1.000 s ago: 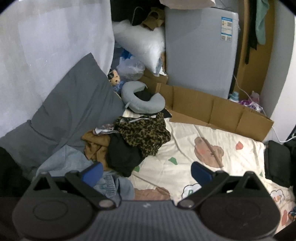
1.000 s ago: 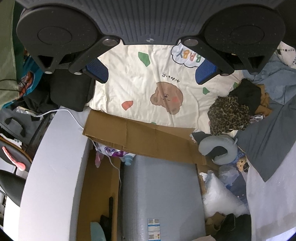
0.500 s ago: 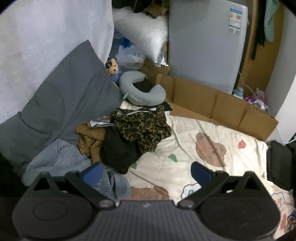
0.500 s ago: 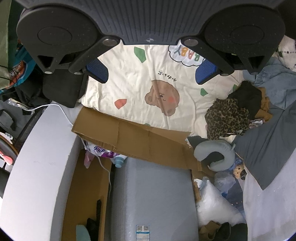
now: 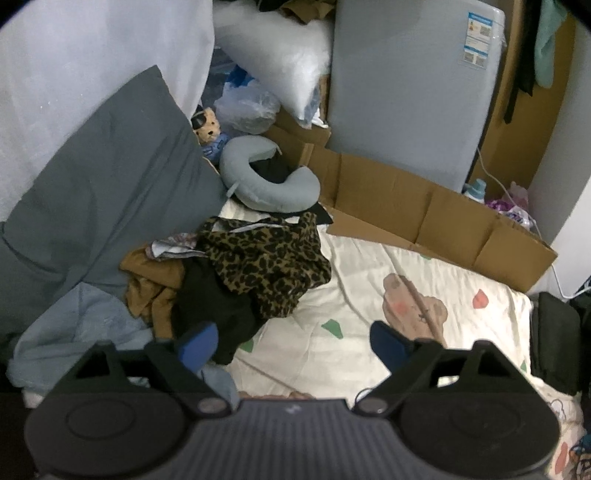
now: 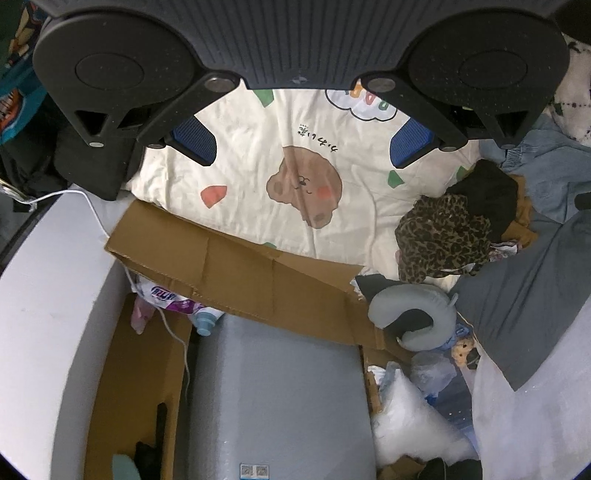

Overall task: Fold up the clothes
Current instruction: 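Move the left tool to the leopard-print garment and close on it, then lift the leopard-print garment with the left tool off the pile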

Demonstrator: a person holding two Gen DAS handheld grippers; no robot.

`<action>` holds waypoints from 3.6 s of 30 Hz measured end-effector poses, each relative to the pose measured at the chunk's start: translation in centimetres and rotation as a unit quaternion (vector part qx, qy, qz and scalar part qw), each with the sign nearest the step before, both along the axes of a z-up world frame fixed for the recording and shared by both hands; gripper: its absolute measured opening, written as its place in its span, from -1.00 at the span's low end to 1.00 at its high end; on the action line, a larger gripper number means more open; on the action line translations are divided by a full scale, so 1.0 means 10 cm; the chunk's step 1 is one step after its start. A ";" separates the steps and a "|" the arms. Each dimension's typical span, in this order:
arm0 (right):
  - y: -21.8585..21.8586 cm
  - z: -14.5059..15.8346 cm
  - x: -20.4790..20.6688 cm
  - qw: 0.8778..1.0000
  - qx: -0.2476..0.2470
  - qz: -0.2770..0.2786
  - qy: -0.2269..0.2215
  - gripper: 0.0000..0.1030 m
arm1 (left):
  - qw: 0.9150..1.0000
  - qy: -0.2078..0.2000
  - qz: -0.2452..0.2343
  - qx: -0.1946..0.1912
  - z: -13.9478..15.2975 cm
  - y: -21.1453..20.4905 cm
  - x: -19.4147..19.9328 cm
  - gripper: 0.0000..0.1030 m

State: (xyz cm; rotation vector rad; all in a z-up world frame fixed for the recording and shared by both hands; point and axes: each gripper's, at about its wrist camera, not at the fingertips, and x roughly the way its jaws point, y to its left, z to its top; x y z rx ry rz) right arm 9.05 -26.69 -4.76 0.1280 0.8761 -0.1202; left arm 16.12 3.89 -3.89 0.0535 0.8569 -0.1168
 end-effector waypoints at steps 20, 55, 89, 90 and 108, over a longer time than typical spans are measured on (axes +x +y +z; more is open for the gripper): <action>0.04 -0.51 0.72 0.996 0.033 0.076 -0.015 0.99 | 0.999 -0.021 0.020 -0.034 -0.69 0.10 0.96 0.37; -0.01 -2.25 1.29 0.990 0.111 0.090 -0.021 0.99 | 0.996 -0.077 -0.052 0.009 -2.01 -0.18 2.29 0.29; -0.40 -2.69 1.13 0.989 0.143 0.041 -0.002 0.99 | 0.978 -0.070 -0.126 -0.154 -2.17 -0.57 1.47 -1.00; -0.41 -2.70 1.13 0.988 0.147 0.038 -0.002 0.99 | 0.976 -0.067 -0.127 -0.164 -2.18 -0.59 1.42 -1.00; -0.33 -2.85 1.09 0.985 0.163 0.048 0.007 0.89 | 0.951 0.010 -0.210 -0.225 -2.53 -0.93 0.86 -1.00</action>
